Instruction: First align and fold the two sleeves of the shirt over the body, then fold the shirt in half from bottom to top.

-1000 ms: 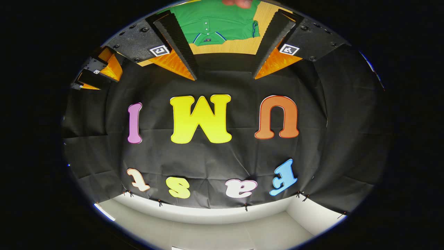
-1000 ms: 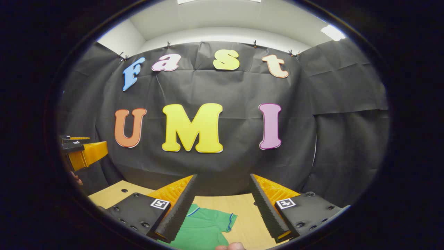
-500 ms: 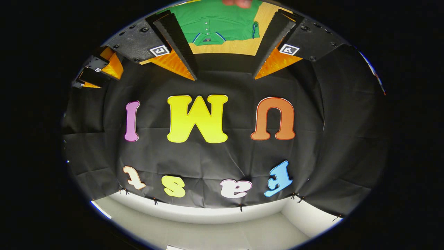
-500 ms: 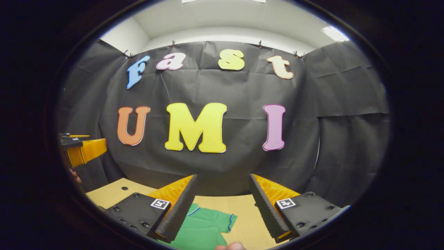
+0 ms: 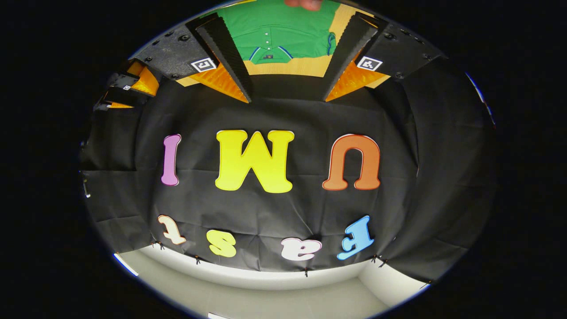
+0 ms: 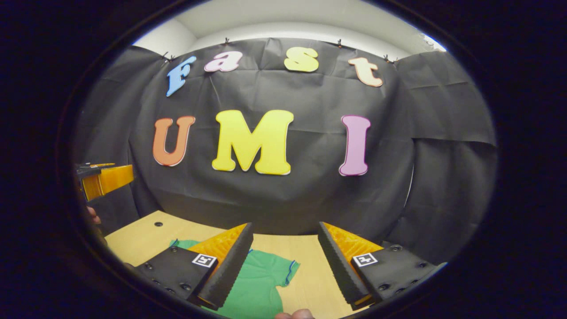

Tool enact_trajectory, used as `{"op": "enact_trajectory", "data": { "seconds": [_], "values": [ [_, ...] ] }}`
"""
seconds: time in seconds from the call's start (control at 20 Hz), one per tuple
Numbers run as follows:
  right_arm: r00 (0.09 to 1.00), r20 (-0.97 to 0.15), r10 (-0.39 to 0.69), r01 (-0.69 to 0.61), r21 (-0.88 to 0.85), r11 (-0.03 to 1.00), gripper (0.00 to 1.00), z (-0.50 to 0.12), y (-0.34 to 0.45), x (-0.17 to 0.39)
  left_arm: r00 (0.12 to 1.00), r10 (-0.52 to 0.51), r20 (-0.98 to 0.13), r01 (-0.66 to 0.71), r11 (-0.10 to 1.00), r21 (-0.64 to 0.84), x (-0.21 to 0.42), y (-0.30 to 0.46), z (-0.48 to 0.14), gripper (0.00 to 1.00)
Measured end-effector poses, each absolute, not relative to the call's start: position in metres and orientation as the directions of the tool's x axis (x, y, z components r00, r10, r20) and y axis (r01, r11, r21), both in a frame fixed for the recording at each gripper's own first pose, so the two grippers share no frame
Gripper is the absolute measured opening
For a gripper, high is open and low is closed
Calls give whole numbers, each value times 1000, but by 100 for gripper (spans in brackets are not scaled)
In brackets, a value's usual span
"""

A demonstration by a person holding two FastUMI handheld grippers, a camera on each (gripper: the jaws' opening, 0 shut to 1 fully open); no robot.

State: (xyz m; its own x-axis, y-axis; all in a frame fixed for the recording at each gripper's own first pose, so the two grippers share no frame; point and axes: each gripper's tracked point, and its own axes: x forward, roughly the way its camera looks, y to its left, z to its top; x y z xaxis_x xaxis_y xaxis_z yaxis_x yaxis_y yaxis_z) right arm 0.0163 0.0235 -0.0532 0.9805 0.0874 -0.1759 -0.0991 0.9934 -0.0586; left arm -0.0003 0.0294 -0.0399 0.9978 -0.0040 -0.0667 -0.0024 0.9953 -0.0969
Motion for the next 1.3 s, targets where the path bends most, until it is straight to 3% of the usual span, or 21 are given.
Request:
{"op": "enact_trajectory", "data": {
  "seconds": [0.3,0.55,1.3],
  "values": [
    [871,-458,177,-219,-40,975,95,-144,18,18,992,-15,-122,4,996,-89,-4,24,-65,99],
    [784,-602,150,-190,-4,982,94,-204,5,45,988,-1,-155,-8,998,-59,-12,28,-74,99],
    [579,-814,44,-42,24,999,95,-353,-9,164,955,68,-289,-93,993,-73,-31,49,-120,99]
  ]
}}
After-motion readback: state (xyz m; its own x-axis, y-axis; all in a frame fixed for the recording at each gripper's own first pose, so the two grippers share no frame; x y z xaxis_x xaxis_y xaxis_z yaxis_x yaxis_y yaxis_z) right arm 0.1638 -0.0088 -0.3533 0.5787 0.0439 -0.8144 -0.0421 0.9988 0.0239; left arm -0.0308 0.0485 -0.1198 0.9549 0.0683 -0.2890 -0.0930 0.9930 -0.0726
